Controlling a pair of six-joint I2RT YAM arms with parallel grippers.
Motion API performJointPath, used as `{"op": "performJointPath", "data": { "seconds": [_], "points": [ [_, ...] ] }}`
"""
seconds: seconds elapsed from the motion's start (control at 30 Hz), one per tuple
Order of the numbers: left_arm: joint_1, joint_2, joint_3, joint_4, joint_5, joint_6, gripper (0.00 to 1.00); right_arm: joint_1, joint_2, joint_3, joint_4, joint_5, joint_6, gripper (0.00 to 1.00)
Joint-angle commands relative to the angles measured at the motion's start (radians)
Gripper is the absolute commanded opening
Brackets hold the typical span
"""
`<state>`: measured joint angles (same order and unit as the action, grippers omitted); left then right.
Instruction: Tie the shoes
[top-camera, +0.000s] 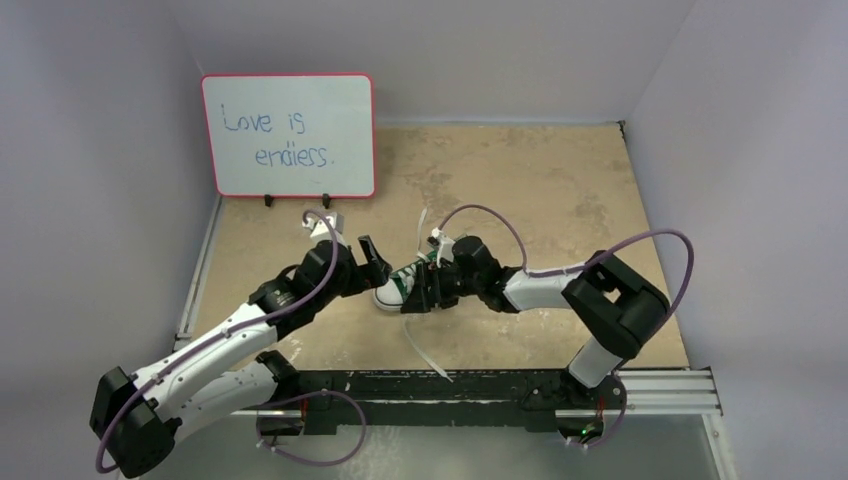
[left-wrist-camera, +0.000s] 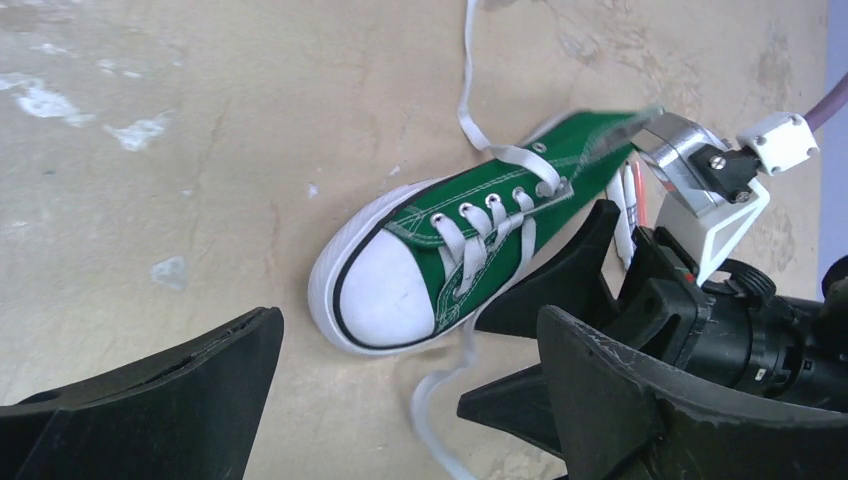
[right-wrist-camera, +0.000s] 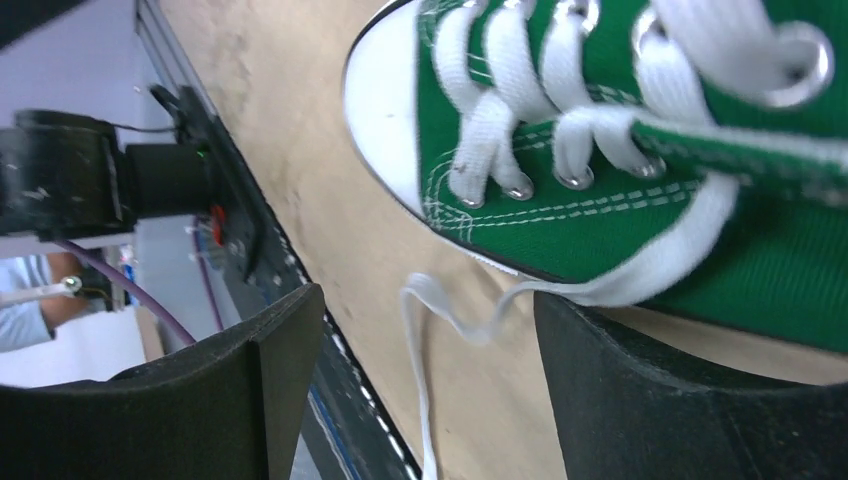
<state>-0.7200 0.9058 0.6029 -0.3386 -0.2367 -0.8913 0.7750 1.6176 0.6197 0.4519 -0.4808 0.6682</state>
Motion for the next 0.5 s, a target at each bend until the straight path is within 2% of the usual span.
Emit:
{"op": "performJointPath", "data": {
  "seconds": [0.0,0.03,0.1,0.17,0.23,0.27,0.37,0.47],
  "points": [
    [0.009,-0.084,-0.014,-0.101,-0.117,-0.066,0.99,0.008,-0.031,0.039,0.199,0.064,0.124,0.80],
    [0.009,-0.097,-0.023,-0.106,-0.113,-0.072,0.99,-0.001,-0.074,0.037,0.129,0.084,0.077,0.84],
    [0.009,-0.111,-0.036,-0.120,-0.105,-0.085,0.99,-0.010,-0.149,0.090,-0.132,0.122,-0.092,0.87],
    [0.009,-0.109,-0.050,-0.107,-0.074,-0.101,0.99,-0.011,-0.208,0.168,-0.409,0.232,-0.256,0.88],
    [0.010,-0.096,-0.072,-0.059,-0.010,-0.127,0.99,-0.032,-0.267,0.216,-0.576,0.340,-0.368,0.91],
    [0.010,-0.090,-0.090,-0.025,0.025,-0.155,0.99,-0.071,-0.291,0.232,-0.614,0.351,-0.407,0.93],
    [0.009,-0.069,-0.175,0.138,0.128,-0.230,0.99,-0.282,-0.305,0.283,-0.650,0.210,-0.477,0.95],
    [0.009,-0.021,-0.262,0.337,0.226,-0.308,0.99,-0.376,-0.206,0.354,-0.664,0.093,-0.508,0.94]
  ]
}}
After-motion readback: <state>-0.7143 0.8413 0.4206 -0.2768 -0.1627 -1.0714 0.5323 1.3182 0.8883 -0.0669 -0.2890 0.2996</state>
